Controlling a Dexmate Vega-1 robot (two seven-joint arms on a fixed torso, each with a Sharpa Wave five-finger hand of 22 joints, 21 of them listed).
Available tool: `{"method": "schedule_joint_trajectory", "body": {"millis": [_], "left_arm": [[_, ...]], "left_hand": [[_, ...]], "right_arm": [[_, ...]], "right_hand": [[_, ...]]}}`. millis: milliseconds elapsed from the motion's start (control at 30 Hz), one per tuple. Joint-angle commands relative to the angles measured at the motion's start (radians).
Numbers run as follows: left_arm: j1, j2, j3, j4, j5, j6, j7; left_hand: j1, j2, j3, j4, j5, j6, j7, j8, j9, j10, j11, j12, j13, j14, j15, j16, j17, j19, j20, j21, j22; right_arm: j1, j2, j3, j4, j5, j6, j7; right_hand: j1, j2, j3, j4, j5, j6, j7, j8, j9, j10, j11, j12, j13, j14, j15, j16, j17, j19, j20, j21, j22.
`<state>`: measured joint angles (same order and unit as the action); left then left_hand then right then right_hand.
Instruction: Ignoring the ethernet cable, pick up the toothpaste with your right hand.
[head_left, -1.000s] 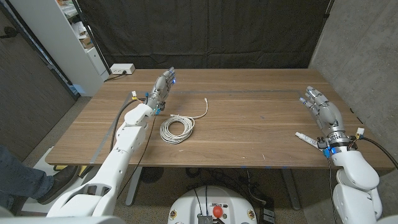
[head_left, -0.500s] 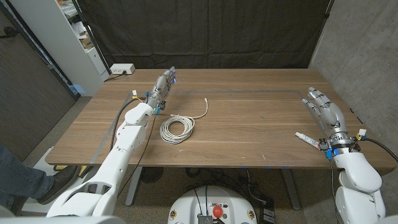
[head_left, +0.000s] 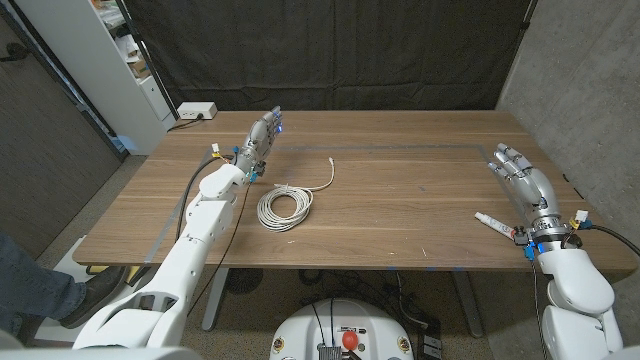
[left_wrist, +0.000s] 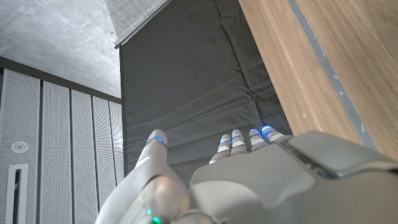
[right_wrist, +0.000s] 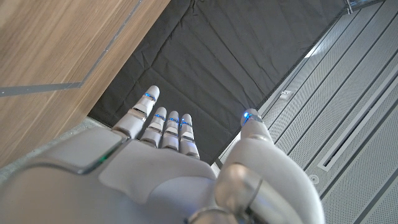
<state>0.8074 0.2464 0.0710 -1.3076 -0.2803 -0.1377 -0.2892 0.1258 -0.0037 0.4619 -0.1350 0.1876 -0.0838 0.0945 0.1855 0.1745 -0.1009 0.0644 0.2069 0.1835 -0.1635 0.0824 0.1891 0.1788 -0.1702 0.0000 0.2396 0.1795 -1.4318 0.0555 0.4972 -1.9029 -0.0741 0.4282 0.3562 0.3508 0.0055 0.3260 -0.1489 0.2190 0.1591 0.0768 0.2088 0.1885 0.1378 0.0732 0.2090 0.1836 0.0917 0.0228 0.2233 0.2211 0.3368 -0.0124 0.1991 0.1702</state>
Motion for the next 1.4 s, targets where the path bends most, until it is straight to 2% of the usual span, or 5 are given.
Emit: {"method": "schedule_joint_trajectory", "body": {"millis": [33,367,767,1067,1400], "left_arm": [[0.004,0.002,0.002,-0.009,-0.008,0.014,-0.009],[-0.002,-0.001,0.012,-0.010,0.007,0.013,0.002],[-0.003,-0.013,0.007,-0.009,-0.004,0.013,0.004],[0.001,-0.013,0.012,-0.013,0.003,0.015,0.010],[-0.003,-0.012,0.012,-0.003,0.003,0.009,0.004]], "left_hand": [[0.009,0.000,0.000,-0.003,0.000,0.000,0.004,0.002,0.004,-0.006,0.000,-0.002,0.006,-0.005,0.006,0.001,0.005,-0.046,0.006,-0.001,0.001],[0.010,0.000,0.000,-0.003,0.000,0.000,0.005,0.002,0.004,-0.006,0.004,-0.002,0.006,-0.005,0.006,0.001,0.005,-0.045,0.007,-0.003,0.001],[0.011,0.001,-0.001,-0.003,0.000,-0.001,0.003,0.002,0.004,-0.008,0.000,-0.002,0.006,-0.005,0.007,0.001,0.005,-0.045,0.008,-0.007,0.001],[0.012,0.001,-0.001,-0.003,0.000,-0.002,0.003,0.002,0.004,-0.008,-0.001,-0.002,0.006,-0.006,0.007,0.001,0.005,-0.045,0.009,-0.009,0.001],[0.014,0.003,0.000,-0.004,0.000,-0.003,0.003,0.001,0.004,-0.011,-0.001,-0.003,0.006,-0.007,0.007,0.000,0.005,-0.048,0.011,-0.012,0.001]], "right_arm": [[-0.012,0.004,0.007,-0.008,-0.077,0.023,-0.040],[-0.030,0.008,0.016,-0.034,-0.174,0.022,-0.084],[-0.040,0.005,0.028,-0.042,-0.213,0.033,-0.105],[-0.051,0.010,0.036,-0.056,-0.255,0.035,-0.127],[-0.061,0.009,0.037,-0.074,-0.305,0.030,-0.142]], "right_hand": [[0.012,0.000,0.004,-0.003,0.009,0.009,-0.002,0.004,0.002,0.011,0.001,-0.004,0.005,0.014,-0.002,0.004,0.001,0.011,-0.003,0.000,0.001],[0.021,0.001,0.008,-0.005,0.010,0.013,-0.006,0.003,0.002,0.014,-0.002,-0.005,0.005,0.017,-0.003,0.004,0.001,0.013,-0.003,0.000,0.001],[0.056,0.015,0.024,-0.015,0.013,0.016,-0.010,0.002,0.003,0.025,-0.004,-0.003,0.006,0.020,-0.007,0.003,0.000,0.013,-0.004,-0.002,0.001],[0.084,0.013,0.032,-0.022,0.012,0.027,-0.017,0.005,0.003,0.041,-0.003,0.001,0.007,0.024,-0.014,0.002,-0.002,0.010,-0.004,-0.005,0.001],[0.096,0.014,0.034,-0.019,0.009,0.045,-0.019,0.009,0.003,0.055,-0.003,0.005,0.010,0.029,-0.021,0.004,0.000,0.008,-0.006,-0.005,0.001]]}}
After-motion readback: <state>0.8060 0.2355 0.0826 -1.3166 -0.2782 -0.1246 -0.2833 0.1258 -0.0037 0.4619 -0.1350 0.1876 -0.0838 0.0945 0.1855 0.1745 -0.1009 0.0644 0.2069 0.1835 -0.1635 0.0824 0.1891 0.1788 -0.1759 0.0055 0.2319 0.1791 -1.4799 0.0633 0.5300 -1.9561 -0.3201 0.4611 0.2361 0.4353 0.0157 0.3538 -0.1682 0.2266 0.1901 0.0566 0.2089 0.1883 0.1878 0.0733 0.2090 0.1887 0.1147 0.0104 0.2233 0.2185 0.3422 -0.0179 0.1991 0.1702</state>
